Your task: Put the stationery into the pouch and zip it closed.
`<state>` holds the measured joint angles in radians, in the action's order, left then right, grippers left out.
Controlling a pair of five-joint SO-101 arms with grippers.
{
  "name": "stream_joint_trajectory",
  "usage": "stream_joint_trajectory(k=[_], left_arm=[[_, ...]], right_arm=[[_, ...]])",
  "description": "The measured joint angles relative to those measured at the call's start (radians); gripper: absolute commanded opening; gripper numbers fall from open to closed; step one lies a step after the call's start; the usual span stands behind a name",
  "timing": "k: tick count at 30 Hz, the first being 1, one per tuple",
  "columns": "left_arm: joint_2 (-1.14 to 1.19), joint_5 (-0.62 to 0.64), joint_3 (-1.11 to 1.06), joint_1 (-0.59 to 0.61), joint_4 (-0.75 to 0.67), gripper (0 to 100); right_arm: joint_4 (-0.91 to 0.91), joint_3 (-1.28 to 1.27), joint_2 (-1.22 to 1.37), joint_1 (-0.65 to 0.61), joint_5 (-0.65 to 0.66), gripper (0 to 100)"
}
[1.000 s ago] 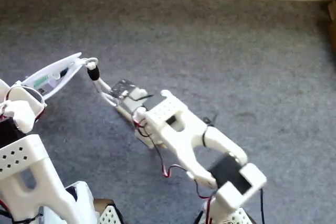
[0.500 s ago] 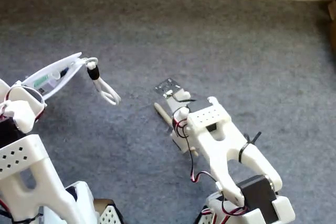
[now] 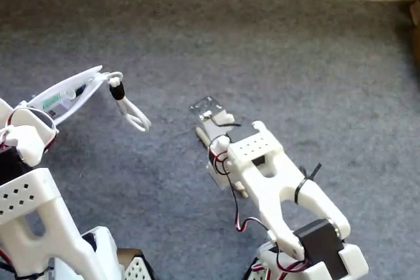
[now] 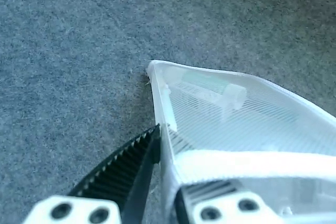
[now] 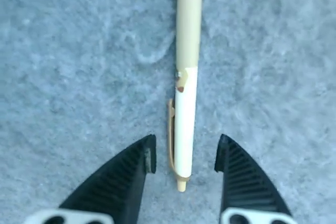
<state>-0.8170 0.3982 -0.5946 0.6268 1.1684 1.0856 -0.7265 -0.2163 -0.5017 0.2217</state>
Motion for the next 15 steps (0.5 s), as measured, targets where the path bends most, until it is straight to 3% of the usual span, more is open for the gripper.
stream_joint_trajectory(k=[7,15], left_arm=[[0.0,0.0,0.0,0.0,0.0,1],[0.0,0.0,0.0,0.0,0.0,1]], right_arm=[[0.0,0.17,0.048,-0.043,0.0,17.7],[0.0,0.465,0.376,-0.064,-0.064,17.4]])
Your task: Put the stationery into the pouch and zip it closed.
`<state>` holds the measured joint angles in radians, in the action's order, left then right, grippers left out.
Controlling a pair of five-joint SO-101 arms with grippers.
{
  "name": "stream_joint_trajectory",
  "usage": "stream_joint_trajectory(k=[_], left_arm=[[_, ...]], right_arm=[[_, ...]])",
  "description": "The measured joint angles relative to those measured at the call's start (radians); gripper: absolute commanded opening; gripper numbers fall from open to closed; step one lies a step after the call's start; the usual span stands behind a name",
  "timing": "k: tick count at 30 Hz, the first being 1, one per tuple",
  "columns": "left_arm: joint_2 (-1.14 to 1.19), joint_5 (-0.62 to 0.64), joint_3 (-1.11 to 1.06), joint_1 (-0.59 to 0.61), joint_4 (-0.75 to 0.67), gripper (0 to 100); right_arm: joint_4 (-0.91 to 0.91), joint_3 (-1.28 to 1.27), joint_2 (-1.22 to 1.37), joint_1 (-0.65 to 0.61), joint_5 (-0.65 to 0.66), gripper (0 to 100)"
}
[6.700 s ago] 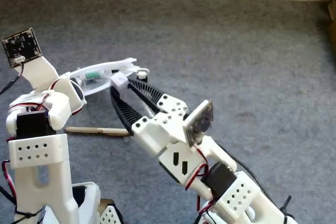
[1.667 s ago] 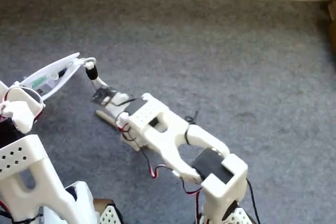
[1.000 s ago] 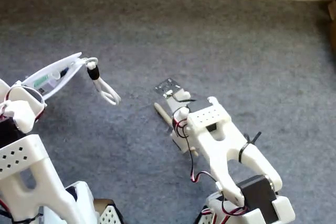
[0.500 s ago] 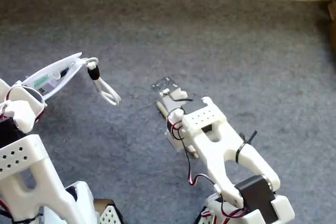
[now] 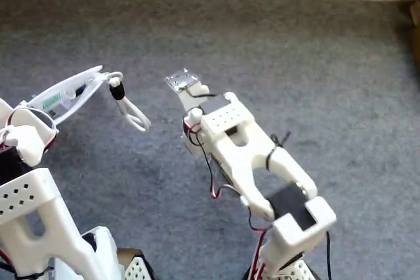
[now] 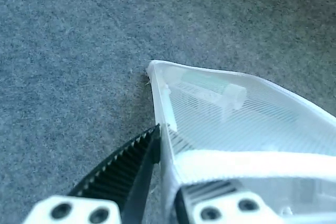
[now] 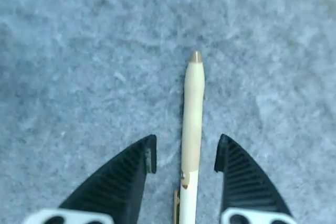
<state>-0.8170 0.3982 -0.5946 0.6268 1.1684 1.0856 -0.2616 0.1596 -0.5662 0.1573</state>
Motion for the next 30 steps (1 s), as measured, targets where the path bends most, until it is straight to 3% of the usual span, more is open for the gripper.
stream_joint_trajectory(k=[4,8,19,30], left_arm=[[0.0,0.0,0.0,0.0,0.0,1],[0.0,0.0,0.0,0.0,0.0,1],[0.0,0.0,0.0,-0.002,0.0,1],[0.0,0.0,0.003,-0.204,0.003,1]], right_arm=[[0.0,0.094,0.115,0.0,0.0,17.0],[0.0,0.118,0.186,0.0,0.0,9.4],[-0.006,0.15,0.226,0.006,0.0,0.9],[-0.012,0.04,0.149,0.023,-0.005,0.5]])
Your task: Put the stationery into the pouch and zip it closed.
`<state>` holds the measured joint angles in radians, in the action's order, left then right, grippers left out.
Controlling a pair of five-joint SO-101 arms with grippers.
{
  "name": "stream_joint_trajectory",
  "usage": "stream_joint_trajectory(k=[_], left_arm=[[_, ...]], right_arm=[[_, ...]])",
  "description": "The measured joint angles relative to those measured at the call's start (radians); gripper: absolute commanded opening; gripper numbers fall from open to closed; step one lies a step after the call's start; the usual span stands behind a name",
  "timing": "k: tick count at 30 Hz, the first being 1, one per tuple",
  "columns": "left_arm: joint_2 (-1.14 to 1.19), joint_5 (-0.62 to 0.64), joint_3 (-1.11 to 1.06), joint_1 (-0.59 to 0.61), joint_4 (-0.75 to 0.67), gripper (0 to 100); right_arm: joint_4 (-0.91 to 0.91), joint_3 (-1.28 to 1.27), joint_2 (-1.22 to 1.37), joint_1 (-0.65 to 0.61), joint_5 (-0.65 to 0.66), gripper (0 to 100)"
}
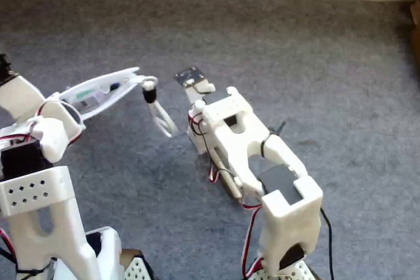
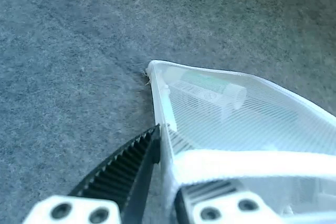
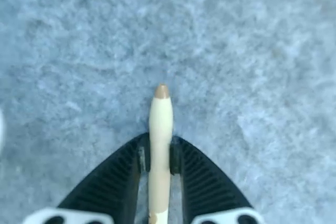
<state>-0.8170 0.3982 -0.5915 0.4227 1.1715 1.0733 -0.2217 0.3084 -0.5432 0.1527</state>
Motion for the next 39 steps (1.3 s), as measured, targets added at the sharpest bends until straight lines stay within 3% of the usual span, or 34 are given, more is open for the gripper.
stream_joint_trajectory(k=[5,13,32,39], left_arm=[[0.0,0.0,0.095,-0.133,0.077,1],[0.0,-0.025,0.112,-0.301,0.084,1],[-0.002,-0.057,0.025,-0.313,0.043,1],[-0.002,-0.057,0.025,-0.316,0.043,1]], right_arm=[[-0.103,-0.173,-0.141,0.04,0.0,0.5],[-0.175,-0.376,-0.423,0.063,-0.026,0.5],[-0.173,-0.608,-1.445,0.1,-0.092,0.5],[-0.258,-0.608,-1.692,-0.051,-0.141,0.5]])
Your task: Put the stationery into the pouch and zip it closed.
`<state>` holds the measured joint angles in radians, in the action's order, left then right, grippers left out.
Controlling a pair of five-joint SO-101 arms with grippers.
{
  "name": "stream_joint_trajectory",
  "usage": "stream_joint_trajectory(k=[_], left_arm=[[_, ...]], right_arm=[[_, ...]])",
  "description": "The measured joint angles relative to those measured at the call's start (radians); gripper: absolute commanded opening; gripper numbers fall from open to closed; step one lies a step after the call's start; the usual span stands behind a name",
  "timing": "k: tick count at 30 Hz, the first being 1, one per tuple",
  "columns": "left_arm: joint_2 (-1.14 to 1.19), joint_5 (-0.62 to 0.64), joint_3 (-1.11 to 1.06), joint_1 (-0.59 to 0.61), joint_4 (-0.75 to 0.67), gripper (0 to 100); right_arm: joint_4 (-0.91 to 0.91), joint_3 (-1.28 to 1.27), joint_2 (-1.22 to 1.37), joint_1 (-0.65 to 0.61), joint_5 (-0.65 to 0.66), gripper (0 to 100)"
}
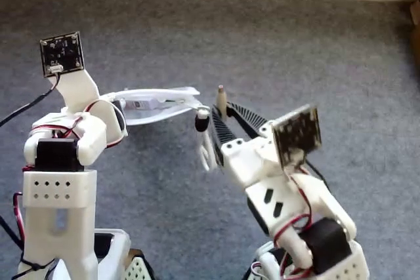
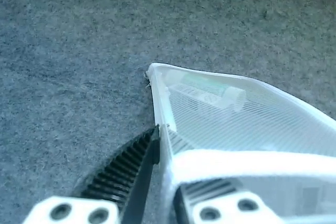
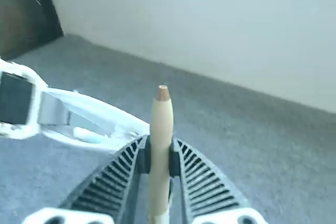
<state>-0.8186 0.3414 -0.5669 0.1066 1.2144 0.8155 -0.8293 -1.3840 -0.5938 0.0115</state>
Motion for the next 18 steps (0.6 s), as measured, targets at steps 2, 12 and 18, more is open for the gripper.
stream_joint_trajectory(k=[2,12,18], left_arm=[[0.0,0.0,0.0,0.0,0.0,1],[0.0,0.0,0.0,-0.003,0.0,1],[0.0,0.0,0.0,-0.003,0.0,1]], right_arm=[[-0.052,0.0,-0.017,-0.031,0.0,0.5],[-0.364,0.0,-0.017,-0.095,0.0,0.5],[-0.601,-0.017,-0.026,-0.117,0.0,0.5]])
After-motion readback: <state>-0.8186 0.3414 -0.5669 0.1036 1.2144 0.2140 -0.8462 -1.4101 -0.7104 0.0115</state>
